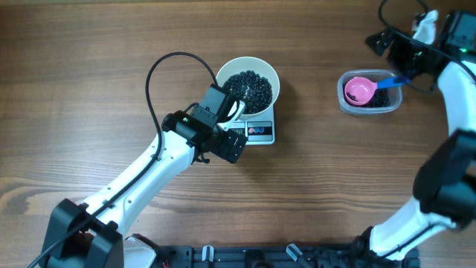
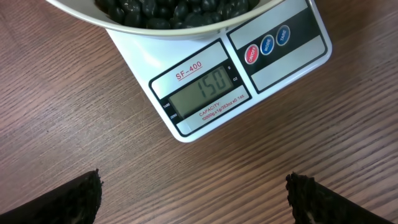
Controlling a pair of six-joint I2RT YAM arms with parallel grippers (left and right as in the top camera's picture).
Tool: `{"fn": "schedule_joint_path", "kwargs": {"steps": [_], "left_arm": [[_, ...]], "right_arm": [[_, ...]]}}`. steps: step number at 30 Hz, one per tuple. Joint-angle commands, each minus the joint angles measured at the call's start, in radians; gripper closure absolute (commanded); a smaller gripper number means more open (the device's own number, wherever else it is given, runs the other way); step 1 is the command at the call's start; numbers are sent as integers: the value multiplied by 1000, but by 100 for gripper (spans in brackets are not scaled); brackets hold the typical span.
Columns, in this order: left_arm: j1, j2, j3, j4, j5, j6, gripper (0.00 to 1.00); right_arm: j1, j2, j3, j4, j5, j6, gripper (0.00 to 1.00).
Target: Scoop item into bowl and weigh 150g on scale
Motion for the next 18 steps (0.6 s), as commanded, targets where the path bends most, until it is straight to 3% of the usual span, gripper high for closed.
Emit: {"fn": "schedule_joint_path", "kwargs": {"steps": [1, 7, 15, 17, 18], "left_arm": [[7, -16, -5, 3, 5, 12, 0], [7, -16, -5, 3, 5, 12, 0], [7, -16, -5, 3, 5, 12, 0], [7, -17, -5, 3, 5, 12, 0], [7, -17, -5, 3, 5, 12, 0]], "right_arm": [[4, -206, 1, 6, 193, -3, 0], [4, -411, 1, 5, 203, -3, 0], [4, -505, 1, -21, 300, -7, 0], [4, -520, 1, -46, 324, -53, 0], [10, -535, 1, -83, 287, -144, 0]]}}
